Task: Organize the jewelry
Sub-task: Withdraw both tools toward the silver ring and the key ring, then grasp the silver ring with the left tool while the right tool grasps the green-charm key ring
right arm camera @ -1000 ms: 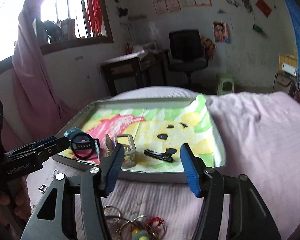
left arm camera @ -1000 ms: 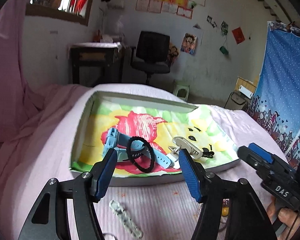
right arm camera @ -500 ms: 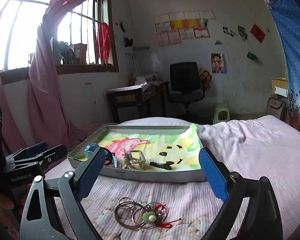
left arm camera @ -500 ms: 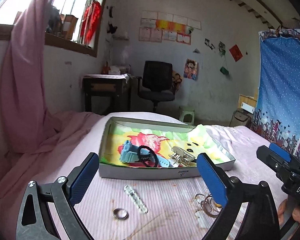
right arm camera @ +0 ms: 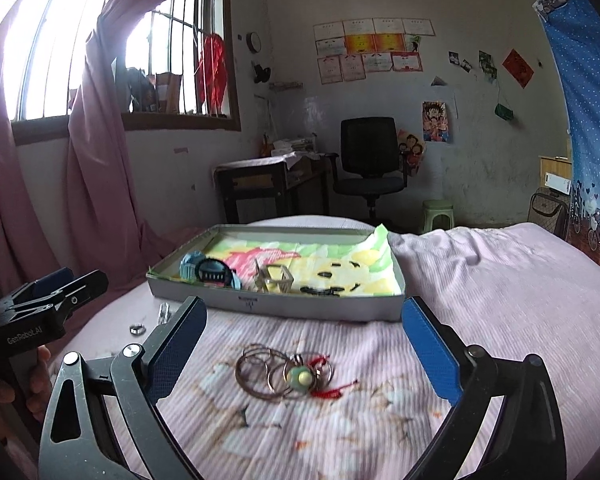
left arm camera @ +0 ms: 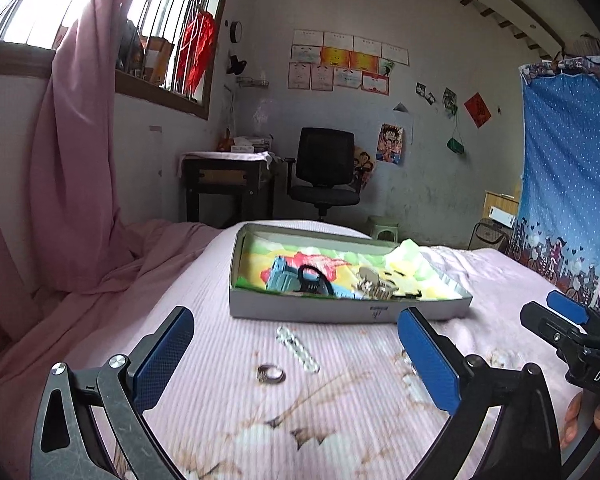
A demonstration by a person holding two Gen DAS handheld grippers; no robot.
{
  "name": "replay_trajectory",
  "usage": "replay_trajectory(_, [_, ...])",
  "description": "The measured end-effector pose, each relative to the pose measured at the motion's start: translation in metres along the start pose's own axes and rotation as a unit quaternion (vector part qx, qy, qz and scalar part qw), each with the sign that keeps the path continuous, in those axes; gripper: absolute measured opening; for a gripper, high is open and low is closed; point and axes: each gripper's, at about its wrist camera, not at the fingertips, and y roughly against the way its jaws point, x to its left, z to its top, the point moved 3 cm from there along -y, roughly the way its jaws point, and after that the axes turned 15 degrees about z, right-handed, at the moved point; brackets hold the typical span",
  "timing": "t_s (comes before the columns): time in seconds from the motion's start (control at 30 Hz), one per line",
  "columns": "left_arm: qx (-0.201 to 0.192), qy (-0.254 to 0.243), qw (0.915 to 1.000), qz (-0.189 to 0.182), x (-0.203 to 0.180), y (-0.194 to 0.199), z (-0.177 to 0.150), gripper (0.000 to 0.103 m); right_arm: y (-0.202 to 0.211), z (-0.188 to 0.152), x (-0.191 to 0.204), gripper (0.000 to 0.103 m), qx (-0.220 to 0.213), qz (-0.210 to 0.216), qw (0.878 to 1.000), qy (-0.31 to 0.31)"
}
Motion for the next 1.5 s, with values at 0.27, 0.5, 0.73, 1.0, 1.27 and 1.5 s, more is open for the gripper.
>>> replay_trajectory(0.27, [0.04,-0.016,0.9991,0.001,0.009,-0.008,-0.023,0.103,-0.014,-0.014,0.001,0.096,0.043,0.001,0.999,0.003])
replay_trajectory(0.5, [0.073,-0.026,0.9969,0.007,0.012,-0.018,-0.033,0.103,-0.032,-0.027,-0.003,0.096,0.093,0.0,0.996,-0.012])
replay_trajectory(0.73, [0.106,-0.04,0.9936,0.0,0.01,-0.03,-0.041,0.103,-0.05,-0.037,-0.008,0.096,0.141,0.018,0.989,-0.031])
replay_trajectory(1.0, [0.133,-0.033,0.9904,-0.021,0.011,-0.046,-0.043,0.102,-0.067,-0.044,-0.009,0.072,0.177,0.046,0.982,-0.049])
replay_trajectory(1.27, [0.162,-0.029,0.9854,-0.045,0.007,-0.072,-0.038,0.079,-0.082,-0.048,-0.011,0.048,0.194,0.054,0.978,-0.057])
replay_trajectory(1.5, [0.176,-0.025,0.9828,-0.049,0.004,-0.083,-0.042,0.067,-0.093,-0.05,-0.019,0.039,0.203,0.046,0.975,-0.071])
